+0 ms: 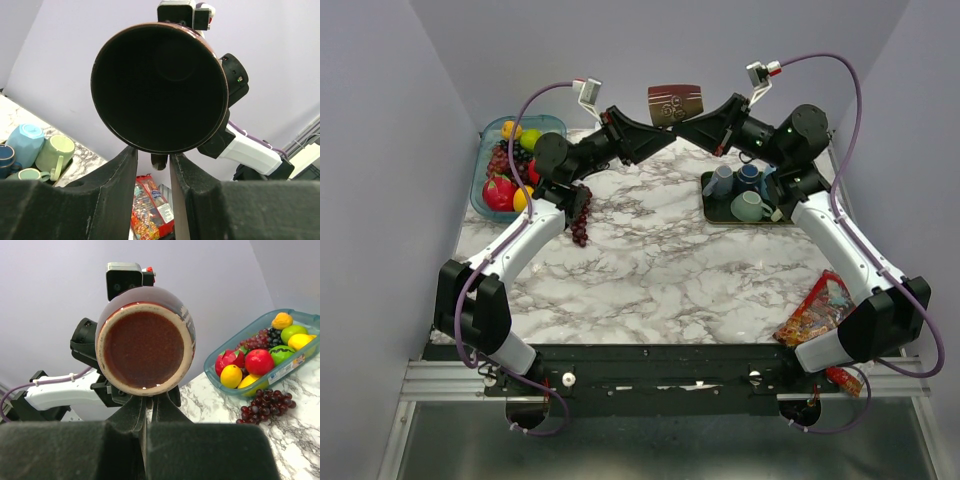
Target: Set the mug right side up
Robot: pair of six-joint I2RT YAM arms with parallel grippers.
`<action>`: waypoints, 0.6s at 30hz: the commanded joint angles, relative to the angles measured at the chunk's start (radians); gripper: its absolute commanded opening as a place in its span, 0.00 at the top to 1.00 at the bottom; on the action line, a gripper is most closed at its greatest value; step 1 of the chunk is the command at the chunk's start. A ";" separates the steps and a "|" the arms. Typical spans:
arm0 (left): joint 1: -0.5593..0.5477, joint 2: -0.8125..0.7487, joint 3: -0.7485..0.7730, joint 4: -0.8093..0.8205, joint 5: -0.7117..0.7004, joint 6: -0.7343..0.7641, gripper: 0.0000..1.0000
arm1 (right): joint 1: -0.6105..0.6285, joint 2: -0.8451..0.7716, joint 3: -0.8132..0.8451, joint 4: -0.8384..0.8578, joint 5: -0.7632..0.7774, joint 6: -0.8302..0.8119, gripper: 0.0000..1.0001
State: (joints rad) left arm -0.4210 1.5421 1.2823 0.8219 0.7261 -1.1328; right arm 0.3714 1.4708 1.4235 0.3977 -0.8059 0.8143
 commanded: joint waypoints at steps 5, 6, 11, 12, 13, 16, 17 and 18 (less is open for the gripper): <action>0.007 -0.002 0.006 0.040 -0.045 0.002 0.69 | 0.018 -0.024 -0.038 0.044 -0.073 0.010 0.99; 0.007 -0.004 0.009 0.036 -0.048 0.005 0.71 | 0.018 -0.026 -0.041 0.046 -0.073 0.011 0.99; 0.014 -0.007 0.003 0.019 -0.071 0.013 0.75 | 0.023 -0.040 -0.072 0.032 -0.067 0.000 0.99; 0.016 -0.005 0.003 0.019 -0.074 0.013 0.76 | 0.024 -0.040 -0.077 0.030 -0.065 -0.001 0.99; 0.018 -0.005 0.003 0.016 -0.076 0.013 0.86 | 0.024 -0.043 -0.080 0.029 -0.064 -0.006 0.99; 0.021 -0.005 0.002 0.016 -0.086 0.011 1.00 | 0.029 -0.046 -0.090 0.013 -0.053 -0.018 0.99; 0.022 -0.005 0.002 0.017 -0.090 0.013 1.00 | 0.031 -0.046 -0.093 0.012 -0.050 -0.017 0.99; 0.024 -0.005 -0.003 0.016 -0.094 0.015 1.00 | 0.031 -0.046 -0.098 0.012 -0.046 -0.018 0.99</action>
State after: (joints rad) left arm -0.4179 1.5421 1.2739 0.8032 0.7387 -1.1343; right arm 0.3714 1.4548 1.3598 0.4362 -0.7776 0.8112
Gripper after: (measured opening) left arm 0.042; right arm 0.034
